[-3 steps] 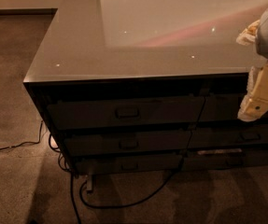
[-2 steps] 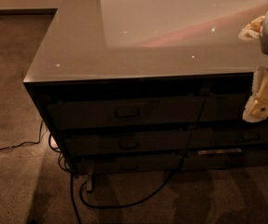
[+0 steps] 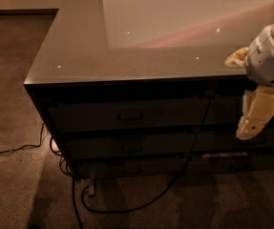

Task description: Open top drawer

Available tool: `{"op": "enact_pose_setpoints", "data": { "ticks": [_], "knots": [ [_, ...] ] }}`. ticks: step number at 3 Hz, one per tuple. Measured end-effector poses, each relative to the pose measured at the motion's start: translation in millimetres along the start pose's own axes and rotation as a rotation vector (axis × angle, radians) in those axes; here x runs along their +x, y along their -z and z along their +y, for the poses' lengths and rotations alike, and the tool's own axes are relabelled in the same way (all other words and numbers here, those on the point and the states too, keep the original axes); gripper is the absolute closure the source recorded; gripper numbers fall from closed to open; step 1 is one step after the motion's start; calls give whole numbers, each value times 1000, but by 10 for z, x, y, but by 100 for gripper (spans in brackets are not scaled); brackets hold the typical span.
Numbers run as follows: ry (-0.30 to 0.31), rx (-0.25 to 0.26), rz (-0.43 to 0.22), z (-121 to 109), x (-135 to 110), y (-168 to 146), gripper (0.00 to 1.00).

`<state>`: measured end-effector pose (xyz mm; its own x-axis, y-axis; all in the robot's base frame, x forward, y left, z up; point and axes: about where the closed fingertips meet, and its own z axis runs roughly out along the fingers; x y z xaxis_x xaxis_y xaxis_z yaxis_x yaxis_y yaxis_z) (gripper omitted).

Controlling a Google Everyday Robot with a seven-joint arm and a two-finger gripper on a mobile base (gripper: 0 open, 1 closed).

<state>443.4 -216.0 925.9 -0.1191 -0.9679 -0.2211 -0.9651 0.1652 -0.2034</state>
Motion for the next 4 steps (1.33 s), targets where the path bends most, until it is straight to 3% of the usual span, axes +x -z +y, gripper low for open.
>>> {"op": "enact_pose_setpoints", "data": {
  "ticks": [1,2,3,4],
  "knots": [
    [77,-48,18,32,-108,-463,0],
    [180,-90,66,138,-438,-884,0],
    [180,-90,66,139,-438,-884,0],
    [143,-130,-32,221,-449,-1031,0]
  ]
}}
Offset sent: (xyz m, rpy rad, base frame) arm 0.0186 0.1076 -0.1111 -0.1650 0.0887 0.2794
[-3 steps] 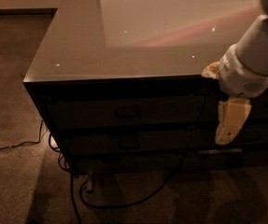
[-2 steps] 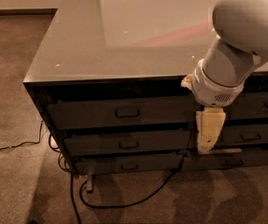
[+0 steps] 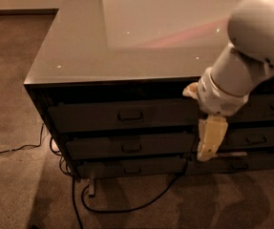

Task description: Open top drawer

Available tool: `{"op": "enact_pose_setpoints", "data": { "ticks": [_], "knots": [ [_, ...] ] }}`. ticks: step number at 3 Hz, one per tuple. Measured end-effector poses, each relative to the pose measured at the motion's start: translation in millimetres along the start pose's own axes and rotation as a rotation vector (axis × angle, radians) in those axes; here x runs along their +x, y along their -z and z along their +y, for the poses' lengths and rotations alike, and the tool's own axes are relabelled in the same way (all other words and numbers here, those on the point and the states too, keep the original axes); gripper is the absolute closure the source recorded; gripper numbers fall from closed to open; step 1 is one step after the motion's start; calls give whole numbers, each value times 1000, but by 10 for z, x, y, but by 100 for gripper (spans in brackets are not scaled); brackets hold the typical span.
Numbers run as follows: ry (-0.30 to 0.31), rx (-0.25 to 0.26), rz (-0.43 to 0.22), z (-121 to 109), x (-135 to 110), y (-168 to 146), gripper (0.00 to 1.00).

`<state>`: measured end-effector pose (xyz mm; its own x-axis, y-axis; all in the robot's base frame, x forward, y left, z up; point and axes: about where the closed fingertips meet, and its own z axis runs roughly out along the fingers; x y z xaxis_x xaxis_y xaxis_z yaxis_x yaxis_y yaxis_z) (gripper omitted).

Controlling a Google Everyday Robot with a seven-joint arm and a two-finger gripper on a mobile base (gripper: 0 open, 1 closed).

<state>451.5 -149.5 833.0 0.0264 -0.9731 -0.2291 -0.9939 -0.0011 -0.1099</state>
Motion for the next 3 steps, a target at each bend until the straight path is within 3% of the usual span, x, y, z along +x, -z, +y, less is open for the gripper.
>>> {"op": "enact_pose_setpoints", "data": {
  "ticks": [1,2,3],
  "knots": [
    [-53,-89,-213,124,-50,-417,0],
    [-98,-154,-386,160,-307,-711,0],
    [-107,-165,-411,164,-358,-723,0]
  ]
}}
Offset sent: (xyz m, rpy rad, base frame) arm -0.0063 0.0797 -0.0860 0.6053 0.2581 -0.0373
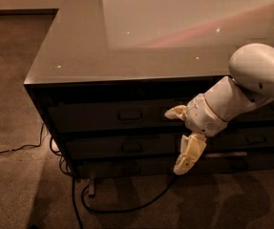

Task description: Open top drawer

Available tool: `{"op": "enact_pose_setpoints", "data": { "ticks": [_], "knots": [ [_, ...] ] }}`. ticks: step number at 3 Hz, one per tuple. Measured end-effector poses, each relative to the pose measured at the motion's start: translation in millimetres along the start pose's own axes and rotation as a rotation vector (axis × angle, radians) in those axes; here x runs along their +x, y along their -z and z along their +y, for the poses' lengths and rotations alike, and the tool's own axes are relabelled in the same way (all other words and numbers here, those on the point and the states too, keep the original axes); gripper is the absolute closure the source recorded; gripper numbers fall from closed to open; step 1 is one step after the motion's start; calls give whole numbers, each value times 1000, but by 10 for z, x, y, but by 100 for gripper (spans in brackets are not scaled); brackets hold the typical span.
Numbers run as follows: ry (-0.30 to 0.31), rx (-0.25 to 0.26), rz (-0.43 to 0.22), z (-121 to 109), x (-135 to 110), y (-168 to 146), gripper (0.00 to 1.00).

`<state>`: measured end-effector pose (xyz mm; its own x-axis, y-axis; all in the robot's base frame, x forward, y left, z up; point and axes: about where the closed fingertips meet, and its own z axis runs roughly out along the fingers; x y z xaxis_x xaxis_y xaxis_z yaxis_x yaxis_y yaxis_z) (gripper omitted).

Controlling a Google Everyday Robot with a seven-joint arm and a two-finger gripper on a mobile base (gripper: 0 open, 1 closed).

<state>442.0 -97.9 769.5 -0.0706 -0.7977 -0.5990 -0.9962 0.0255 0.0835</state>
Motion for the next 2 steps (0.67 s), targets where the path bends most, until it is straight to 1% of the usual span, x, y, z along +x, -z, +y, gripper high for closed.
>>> {"op": "enact_pose_setpoints", "data": {
  "ticks": [1,2],
  "knots": [
    [21,-44,5,18,0,-83,0],
    [-14,-102,-4,-127,-94,-257,0]
  ]
}}
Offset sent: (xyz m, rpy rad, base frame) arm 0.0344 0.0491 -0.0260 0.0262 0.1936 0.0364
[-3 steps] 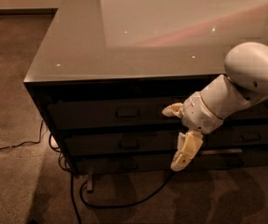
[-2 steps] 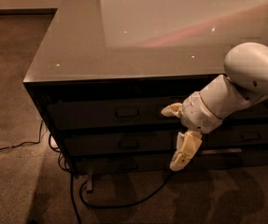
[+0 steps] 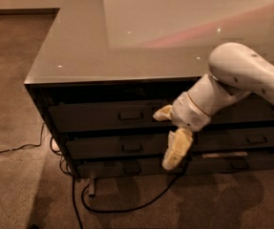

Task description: Open top drawer

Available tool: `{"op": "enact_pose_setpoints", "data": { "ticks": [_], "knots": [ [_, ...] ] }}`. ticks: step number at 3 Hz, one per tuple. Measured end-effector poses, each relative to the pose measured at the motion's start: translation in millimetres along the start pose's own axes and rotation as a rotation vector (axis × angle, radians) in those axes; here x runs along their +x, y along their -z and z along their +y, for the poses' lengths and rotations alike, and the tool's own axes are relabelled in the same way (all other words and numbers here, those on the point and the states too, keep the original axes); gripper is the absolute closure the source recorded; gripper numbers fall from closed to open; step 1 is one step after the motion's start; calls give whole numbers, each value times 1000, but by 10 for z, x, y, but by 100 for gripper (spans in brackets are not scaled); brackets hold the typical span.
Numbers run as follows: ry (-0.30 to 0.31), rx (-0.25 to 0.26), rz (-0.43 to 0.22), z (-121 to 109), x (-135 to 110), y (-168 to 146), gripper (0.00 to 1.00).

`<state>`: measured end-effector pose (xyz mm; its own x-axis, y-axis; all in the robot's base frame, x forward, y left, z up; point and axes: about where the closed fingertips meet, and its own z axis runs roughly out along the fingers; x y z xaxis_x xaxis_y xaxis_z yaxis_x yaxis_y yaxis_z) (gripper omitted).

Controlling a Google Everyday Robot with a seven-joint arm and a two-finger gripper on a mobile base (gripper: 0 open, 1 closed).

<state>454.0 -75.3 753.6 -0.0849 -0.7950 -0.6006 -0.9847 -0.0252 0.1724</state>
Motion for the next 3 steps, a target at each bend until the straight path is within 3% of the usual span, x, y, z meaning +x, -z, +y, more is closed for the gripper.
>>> {"op": "enact_pose_setpoints", "data": {
  "ticks": [1,2,3],
  "knots": [
    [-53,-12,-18,-278,-102,-81,0],
    [-99,-13,-3,-571,-87,-102,0],
    [-156,-3,20,-721,37,-93,0]
  ]
}}
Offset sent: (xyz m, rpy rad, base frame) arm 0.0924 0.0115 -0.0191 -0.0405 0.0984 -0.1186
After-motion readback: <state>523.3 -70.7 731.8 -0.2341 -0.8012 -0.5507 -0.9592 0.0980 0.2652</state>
